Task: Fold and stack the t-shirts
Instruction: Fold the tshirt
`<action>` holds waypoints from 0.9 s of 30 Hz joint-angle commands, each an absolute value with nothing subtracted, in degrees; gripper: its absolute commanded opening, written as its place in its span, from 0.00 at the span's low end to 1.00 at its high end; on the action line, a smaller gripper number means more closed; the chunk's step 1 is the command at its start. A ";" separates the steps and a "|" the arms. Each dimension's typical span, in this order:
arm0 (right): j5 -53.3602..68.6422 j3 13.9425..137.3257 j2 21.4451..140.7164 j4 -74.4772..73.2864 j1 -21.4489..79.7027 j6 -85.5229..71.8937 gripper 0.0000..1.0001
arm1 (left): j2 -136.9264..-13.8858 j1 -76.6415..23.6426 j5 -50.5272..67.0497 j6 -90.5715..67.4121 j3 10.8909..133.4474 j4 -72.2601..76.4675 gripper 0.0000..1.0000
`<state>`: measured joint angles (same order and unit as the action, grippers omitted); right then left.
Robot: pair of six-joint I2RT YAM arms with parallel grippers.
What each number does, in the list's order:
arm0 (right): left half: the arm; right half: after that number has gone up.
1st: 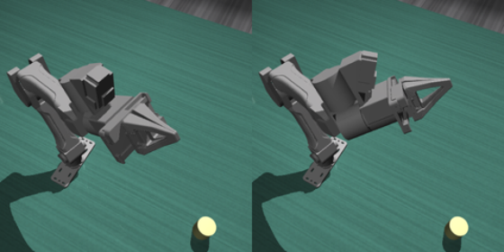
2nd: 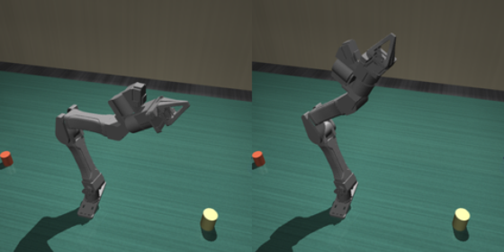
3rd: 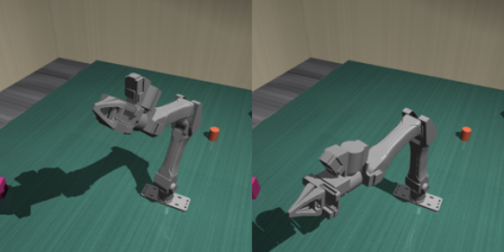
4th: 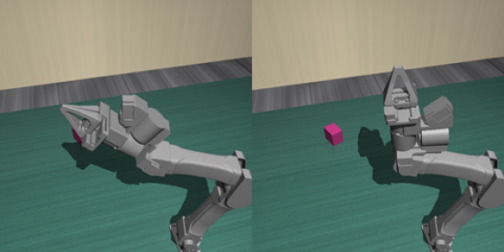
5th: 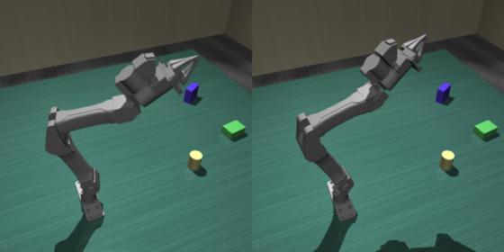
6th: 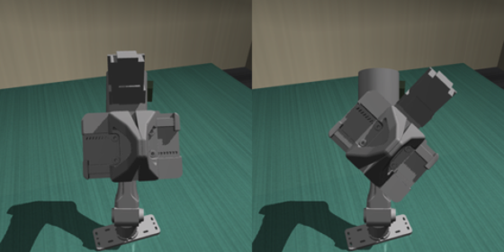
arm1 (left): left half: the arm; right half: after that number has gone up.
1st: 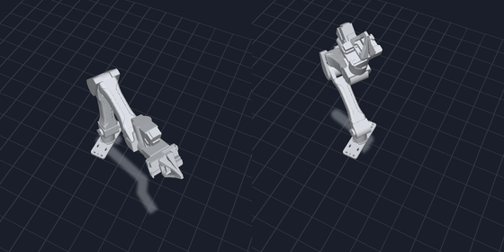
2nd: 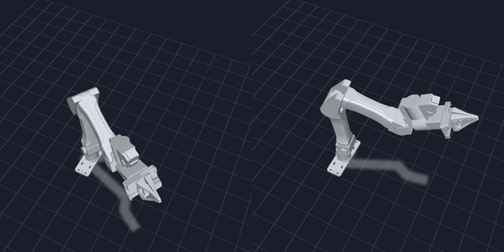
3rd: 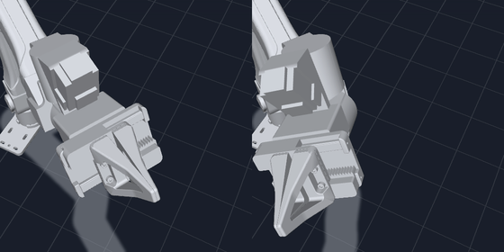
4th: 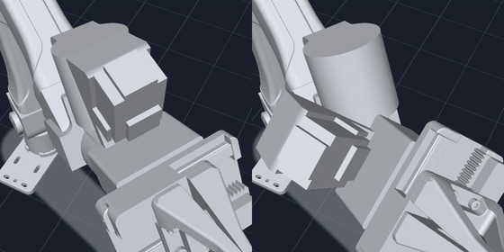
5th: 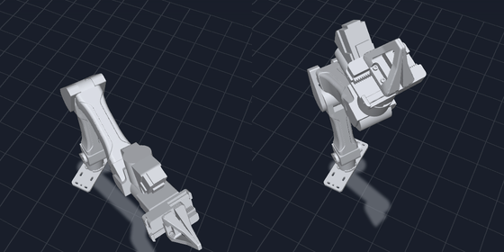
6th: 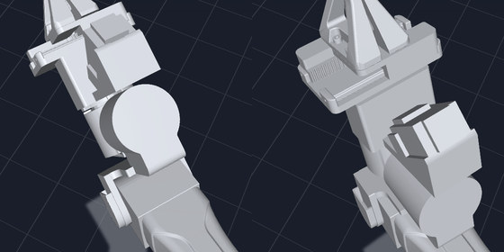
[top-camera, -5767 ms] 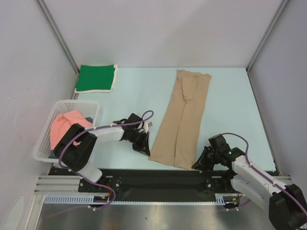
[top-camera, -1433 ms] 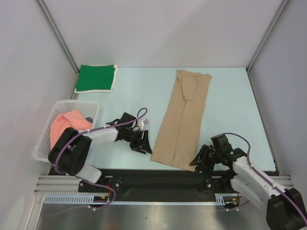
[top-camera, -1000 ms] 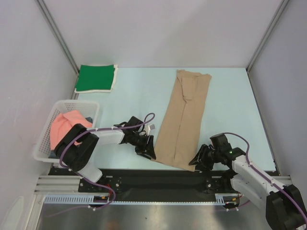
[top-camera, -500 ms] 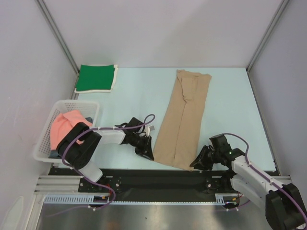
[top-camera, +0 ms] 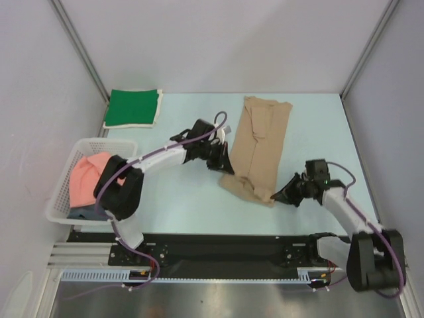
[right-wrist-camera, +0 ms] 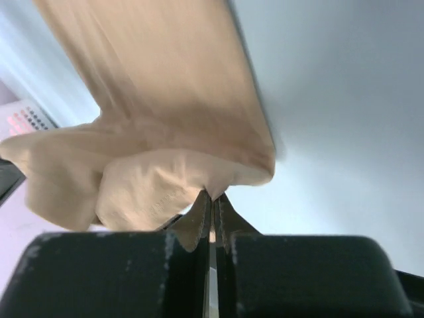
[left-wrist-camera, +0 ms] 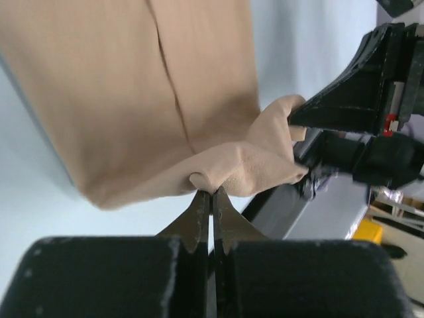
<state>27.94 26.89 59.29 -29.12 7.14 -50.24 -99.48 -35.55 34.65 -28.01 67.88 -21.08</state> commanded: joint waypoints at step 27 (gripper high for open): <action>36.56 85.34 116.63 -38.23 -8.26 -27.42 0.00 | -134.56 -26.02 37.53 -40.52 109.25 -12.57 0.00</action>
<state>35.03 81.89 115.24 -36.86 -7.46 -29.58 -133.51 -26.61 36.14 -39.07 106.74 -14.15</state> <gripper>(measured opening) 0.020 0.012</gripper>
